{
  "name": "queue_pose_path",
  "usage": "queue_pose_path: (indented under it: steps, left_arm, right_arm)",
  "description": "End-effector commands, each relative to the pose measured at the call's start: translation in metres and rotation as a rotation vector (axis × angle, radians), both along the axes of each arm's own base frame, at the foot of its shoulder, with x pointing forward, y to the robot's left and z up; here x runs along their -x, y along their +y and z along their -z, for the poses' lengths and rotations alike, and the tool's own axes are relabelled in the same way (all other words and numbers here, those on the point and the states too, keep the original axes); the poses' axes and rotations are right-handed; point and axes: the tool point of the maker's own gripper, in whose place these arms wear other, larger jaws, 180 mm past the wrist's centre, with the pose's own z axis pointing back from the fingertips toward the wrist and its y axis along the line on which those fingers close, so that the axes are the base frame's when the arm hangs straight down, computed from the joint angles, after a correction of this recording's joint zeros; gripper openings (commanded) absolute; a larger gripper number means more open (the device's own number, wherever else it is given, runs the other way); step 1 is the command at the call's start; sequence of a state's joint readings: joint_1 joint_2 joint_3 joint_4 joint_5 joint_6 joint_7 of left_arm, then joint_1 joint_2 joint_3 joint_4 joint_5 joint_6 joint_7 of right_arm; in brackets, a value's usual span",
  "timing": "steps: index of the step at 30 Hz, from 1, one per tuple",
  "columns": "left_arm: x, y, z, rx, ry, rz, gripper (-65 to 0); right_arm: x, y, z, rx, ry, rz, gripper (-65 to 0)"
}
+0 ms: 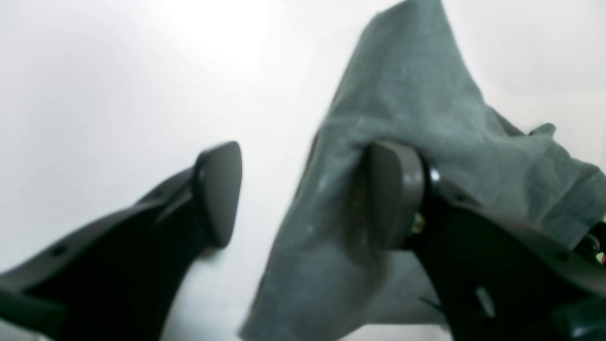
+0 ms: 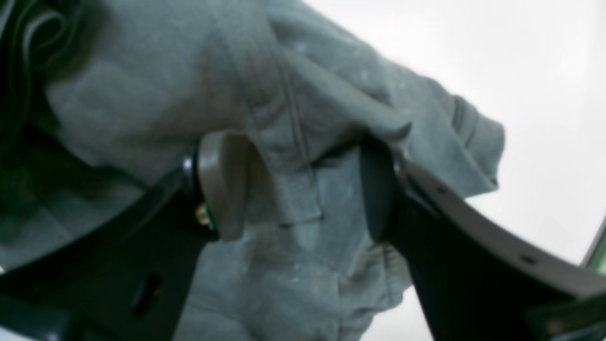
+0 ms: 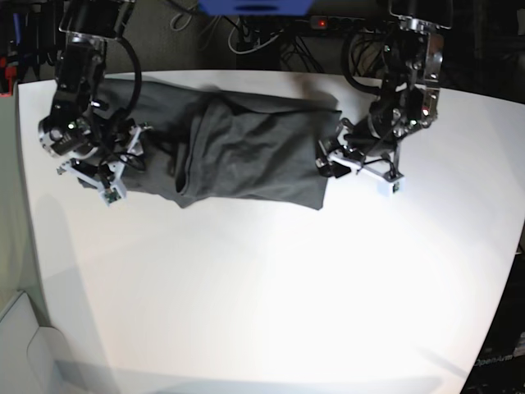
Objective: Layout the t-shirt on the table in an organized manner, then fold the t-shirt properly
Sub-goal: 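Hold the folded end with the left gripper and adjust the right gripper's grip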
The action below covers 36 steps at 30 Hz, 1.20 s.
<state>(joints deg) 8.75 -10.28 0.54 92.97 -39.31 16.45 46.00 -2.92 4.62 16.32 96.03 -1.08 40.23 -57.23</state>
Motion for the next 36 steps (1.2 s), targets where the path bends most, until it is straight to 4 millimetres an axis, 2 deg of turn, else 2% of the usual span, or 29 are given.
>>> queue_pose_path:
  steps: [1, 5, 7, 11, 19, 23, 30, 36]
  left_arm:
    - [0.003, 0.001, 0.002, 0.007, 0.025, -0.014, -23.8]
    - [0.003, 0.001, 0.002, 0.007, 0.025, -0.014, -23.8]
    - [0.003, 0.001, 0.002, 0.007, 0.025, -0.014, -23.8]
    - [0.003, 0.001, 0.002, 0.007, 0.025, -0.014, -23.8]
    - [0.003, 0.002, 0.002, 0.007, 0.026, -0.015, -23.8]
    - [0.003, 0.002, 0.002, 0.007, 0.027, -0.017, -23.8]
    - [0.003, 0.002, 0.002, 0.007, 0.028, -0.018, -23.8]
    - [0.003, 0.002, 0.002, 0.005, 0.028, -0.018, -23.8]
  right_arm:
    - [-0.009, 0.0, -0.011, -0.006, -0.046, -0.001, -27.4]
    - [-0.007, 0.0, -0.009, -0.006, -0.038, 0.0, -28.0]
    - [-0.002, 0.0, -0.005, -0.008, -0.026, 0.0, -31.0]
    - [-0.002, 0.007, -0.004, -0.025, -0.025, 0.0, -41.7]
    - [-0.001, 0.008, -0.004, -0.023, -0.022, 0.001, -65.0]
    - [-0.002, 0.004, -0.012, -0.007, -0.045, 0.002, -65.0]
    - [0.014, 0.007, -0.038, 0.04, -0.11, -0.022, -65.0]
    - [0.038, 0.012, -0.026, 0.028, -0.059, -0.021, -65.0]
